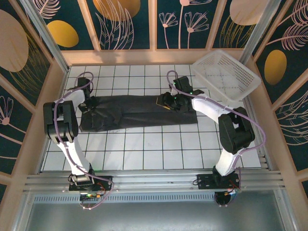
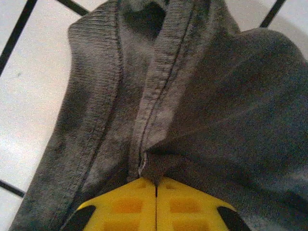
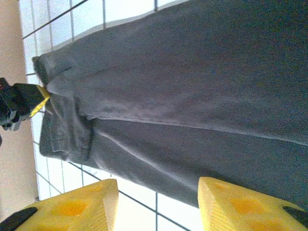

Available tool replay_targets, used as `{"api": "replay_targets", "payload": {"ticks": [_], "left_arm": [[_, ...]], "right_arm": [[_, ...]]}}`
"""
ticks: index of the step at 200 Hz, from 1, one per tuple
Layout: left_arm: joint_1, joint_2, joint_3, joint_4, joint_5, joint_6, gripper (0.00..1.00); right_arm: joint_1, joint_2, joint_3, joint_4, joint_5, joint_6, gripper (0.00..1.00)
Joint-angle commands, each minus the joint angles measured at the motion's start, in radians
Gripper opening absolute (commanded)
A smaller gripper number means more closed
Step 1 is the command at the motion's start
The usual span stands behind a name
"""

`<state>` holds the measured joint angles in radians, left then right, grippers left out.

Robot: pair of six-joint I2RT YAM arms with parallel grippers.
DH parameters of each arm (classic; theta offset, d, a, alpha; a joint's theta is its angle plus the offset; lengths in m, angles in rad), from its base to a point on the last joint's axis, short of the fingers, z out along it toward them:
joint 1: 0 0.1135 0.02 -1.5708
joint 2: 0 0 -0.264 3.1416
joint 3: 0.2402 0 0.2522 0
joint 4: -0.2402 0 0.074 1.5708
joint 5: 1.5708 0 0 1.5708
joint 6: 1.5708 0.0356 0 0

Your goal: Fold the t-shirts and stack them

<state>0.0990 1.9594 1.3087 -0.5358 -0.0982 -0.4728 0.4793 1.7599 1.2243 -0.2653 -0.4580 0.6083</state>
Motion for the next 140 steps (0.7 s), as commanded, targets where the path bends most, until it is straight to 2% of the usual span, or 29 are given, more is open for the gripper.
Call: {"api": "replay_targets", "payload": {"ticks": [1, 19, 36, 47, 61, 86, 103, 140], "left_arm": [[0.006, 0.048, 0.059, -0.01, -0.074, 0.04, 0.19], [0.006, 0.029, 0.053, -0.007, -0.086, 0.025, 0.35], [0.003, -0.057, 0.011, 0.013, -0.121, -0.008, 0.51], [0.001, -0.135, -0.034, 0.031, -0.14, -0.043, 0.55], [-0.003, -0.237, -0.11, 0.06, -0.126, -0.123, 0.53], [-0.043, -0.385, -0.278, 0.16, 0.042, -0.31, 0.4], [-0.087, -0.366, -0.314, 0.185, 0.125, -0.386, 0.33], [-0.119, -0.23, -0.29, 0.232, 0.208, -0.447, 0.24]], "right_arm": [[-0.026, -0.064, -0.027, 0.002, 0.037, -0.02, 0.47], [-0.053, -0.081, -0.041, -0.012, 0.056, -0.035, 0.47], [-0.095, -0.095, -0.055, -0.021, 0.077, -0.055, 0.47], [-0.125, -0.096, -0.06, -0.031, 0.099, -0.074, 0.47], [-0.162, -0.082, -0.051, -0.063, 0.157, -0.103, 0.43], [-0.211, 0.007, 0.004, -0.12, 0.242, -0.156, 0.32], [-0.225, 0.093, 0.064, -0.149, 0.276, -0.182, 0.24], [-0.216, 0.277, 0.218, -0.239, 0.357, -0.228, 0.21]]}}
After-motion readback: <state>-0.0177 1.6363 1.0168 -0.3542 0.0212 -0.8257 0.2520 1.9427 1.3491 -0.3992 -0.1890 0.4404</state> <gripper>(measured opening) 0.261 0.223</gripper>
